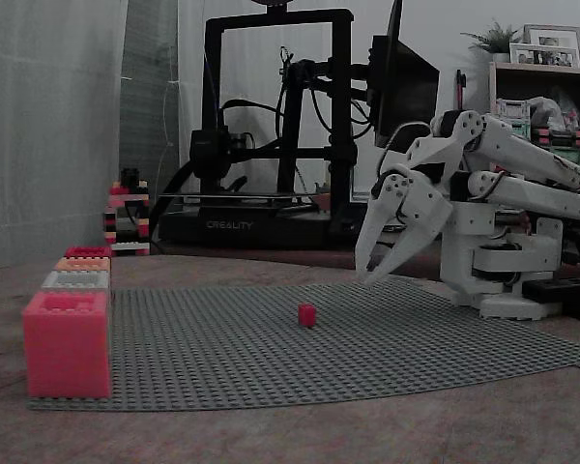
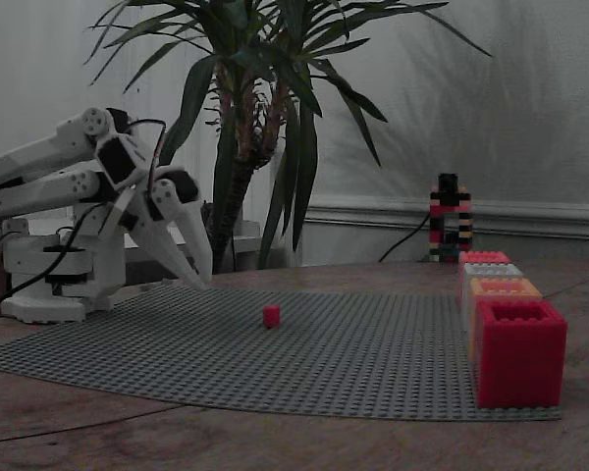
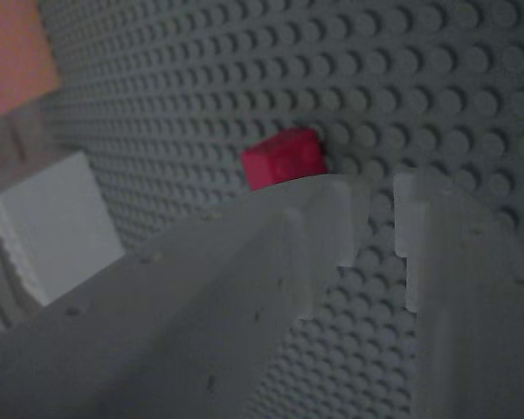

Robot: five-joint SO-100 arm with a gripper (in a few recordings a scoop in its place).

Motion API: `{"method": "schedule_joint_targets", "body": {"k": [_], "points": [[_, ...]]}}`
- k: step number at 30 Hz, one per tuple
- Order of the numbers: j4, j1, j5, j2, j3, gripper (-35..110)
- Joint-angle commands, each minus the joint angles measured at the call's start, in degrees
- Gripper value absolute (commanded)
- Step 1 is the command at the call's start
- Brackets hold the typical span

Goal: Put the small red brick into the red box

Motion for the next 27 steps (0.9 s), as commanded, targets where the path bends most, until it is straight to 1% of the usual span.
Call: {"method": "schedule_joint_targets", "body": {"k": [1,18,22,27], "points": [[2.5,-0.6,0.3,0.1,-2.0,0],[2.1,-0.6,0.2,0.1,-2.0,0],[-0.6,-0.6,-0.3,-1.1,-2.1,0],[-6.7,-0.6,0.5,-11.2,-5.8,0]]}}
